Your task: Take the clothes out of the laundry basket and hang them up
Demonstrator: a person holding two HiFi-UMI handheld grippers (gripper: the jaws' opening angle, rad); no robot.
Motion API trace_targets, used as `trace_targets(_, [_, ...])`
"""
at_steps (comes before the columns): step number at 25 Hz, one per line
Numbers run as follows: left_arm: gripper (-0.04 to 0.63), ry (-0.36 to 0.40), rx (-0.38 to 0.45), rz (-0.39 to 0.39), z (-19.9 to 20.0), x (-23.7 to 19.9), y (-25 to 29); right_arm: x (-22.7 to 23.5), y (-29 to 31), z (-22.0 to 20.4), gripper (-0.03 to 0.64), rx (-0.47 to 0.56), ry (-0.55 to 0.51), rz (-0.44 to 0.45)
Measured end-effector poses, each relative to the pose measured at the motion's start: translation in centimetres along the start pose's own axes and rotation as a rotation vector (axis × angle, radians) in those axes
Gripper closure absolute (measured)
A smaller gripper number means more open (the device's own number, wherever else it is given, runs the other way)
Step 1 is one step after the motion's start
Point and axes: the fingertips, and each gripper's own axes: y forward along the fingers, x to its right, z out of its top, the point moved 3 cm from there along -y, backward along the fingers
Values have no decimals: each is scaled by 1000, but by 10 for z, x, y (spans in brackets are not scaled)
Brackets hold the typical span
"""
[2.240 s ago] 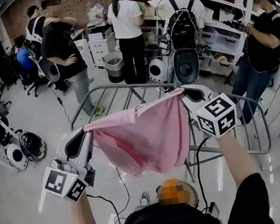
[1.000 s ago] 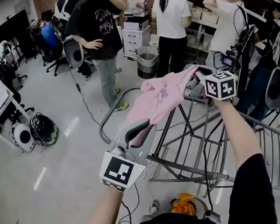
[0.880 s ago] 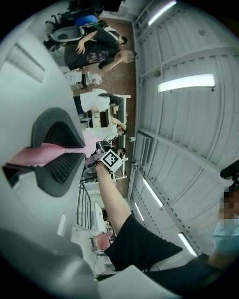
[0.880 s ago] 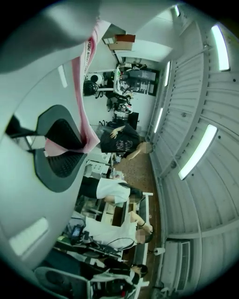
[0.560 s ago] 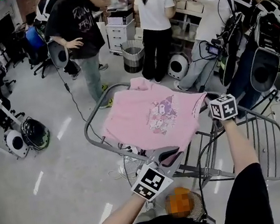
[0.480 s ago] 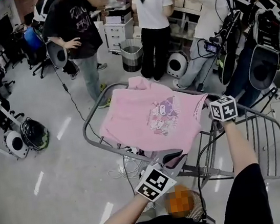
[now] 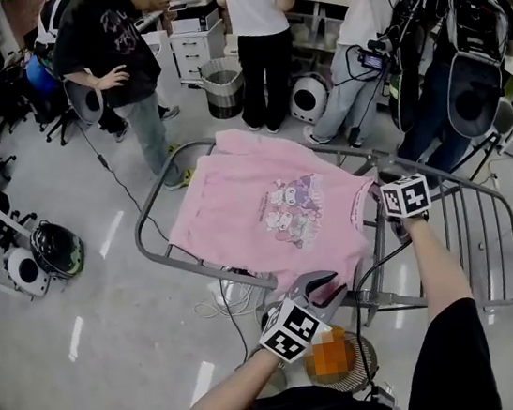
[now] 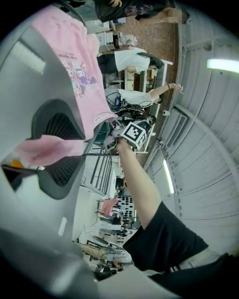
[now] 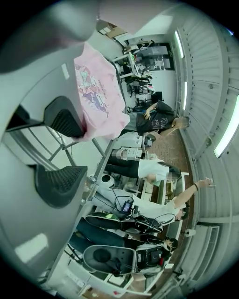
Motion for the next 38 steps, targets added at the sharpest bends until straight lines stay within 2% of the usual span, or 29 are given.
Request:
trace_targets(4, [457,-10,15,50,2,-2,-1,6,-17,-9,428,-3,-7,-43])
trace_targets(9, [420,-30,46,122,12,2,-6,25,-59,-21,430,50,20,-91])
trace_targets(13, [411,-51,73,171,15,12,-9,30,-103,-32,429,130,46,-102])
trace_targets(19, [407,-65,134,260,18,39,-19,11,-184,-69,428,273,54,-89])
trace_targets(24, [407,-79,155,313,36,83,-23,-2,-268,-120,428,330,127,-29])
trace_targets(29, [407,-95,150,321,16,137,-12,-21,-319,-195,428,341,176,2])
trace_targets(33, [407,-92,129,320,8,177,-8,-32,-350,-240,428,337,196,20])
trace_targets(38, [407,-86,52,304,-32,221,-5,-57,-369,-310,428,325,252,27])
